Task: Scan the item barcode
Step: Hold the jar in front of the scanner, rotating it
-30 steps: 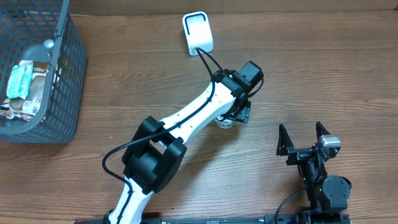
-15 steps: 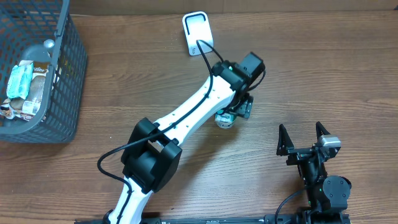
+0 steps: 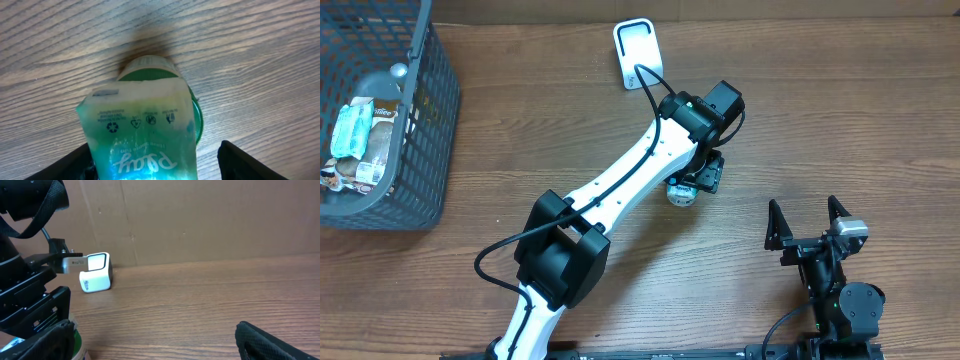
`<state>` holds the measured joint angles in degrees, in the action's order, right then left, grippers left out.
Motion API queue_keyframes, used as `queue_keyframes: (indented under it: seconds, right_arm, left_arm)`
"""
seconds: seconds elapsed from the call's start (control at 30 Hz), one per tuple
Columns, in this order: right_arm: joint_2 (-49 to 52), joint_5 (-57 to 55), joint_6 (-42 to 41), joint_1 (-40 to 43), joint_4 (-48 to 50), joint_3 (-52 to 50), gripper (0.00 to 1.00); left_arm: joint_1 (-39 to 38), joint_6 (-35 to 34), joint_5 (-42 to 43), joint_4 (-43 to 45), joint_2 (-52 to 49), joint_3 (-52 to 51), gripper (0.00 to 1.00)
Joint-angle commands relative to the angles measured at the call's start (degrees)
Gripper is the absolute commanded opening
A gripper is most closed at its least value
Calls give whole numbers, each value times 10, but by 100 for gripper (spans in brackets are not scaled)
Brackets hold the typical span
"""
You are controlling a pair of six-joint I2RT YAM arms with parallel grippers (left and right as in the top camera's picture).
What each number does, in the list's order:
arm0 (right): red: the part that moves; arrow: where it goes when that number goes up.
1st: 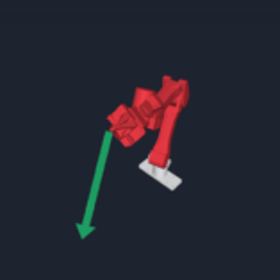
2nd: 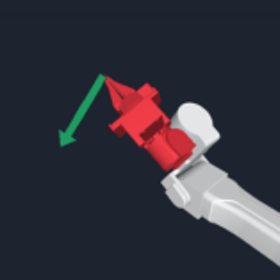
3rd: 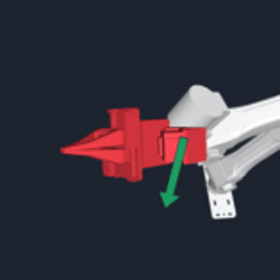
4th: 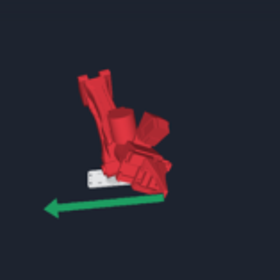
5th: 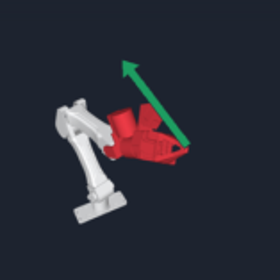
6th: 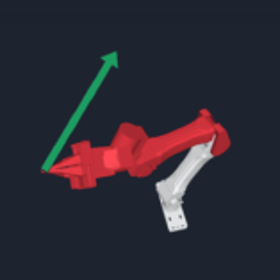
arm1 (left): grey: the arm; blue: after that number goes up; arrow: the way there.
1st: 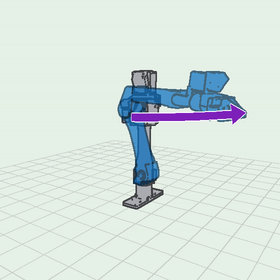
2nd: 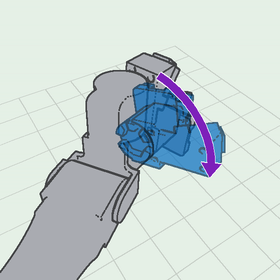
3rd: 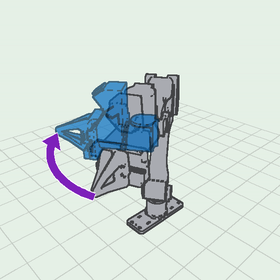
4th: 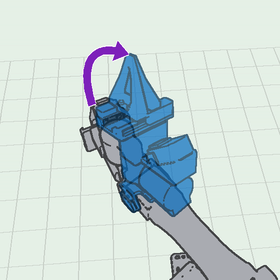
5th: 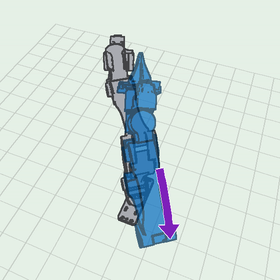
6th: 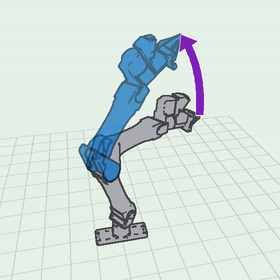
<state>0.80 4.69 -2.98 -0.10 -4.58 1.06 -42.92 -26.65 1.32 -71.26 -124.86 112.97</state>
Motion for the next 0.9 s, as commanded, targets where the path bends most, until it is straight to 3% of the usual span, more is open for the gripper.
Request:
queue_keyframes:
  seconds: [0.0, 0.13, 0.37, 0.87]
  right_arm:
    - [-6, 3, 0, -3, 2, -6, 100]
    - [-6, 3, 0, -3, 2, -6, 100]
    - [-6, 3, 0, -3, 2, -6, 100]
    - [-6, 3, 0, -3, 2, -6, 100]
  left_arm:
    - [7, 14, 10, -6, -5, 2, 74]
    - [22, 19, 22, -20, -5, 5, 77]
    - [56, 76, 121, -37, -5, 17, 78]
    - [58, 87, 123, -41, -5, 16, 77]
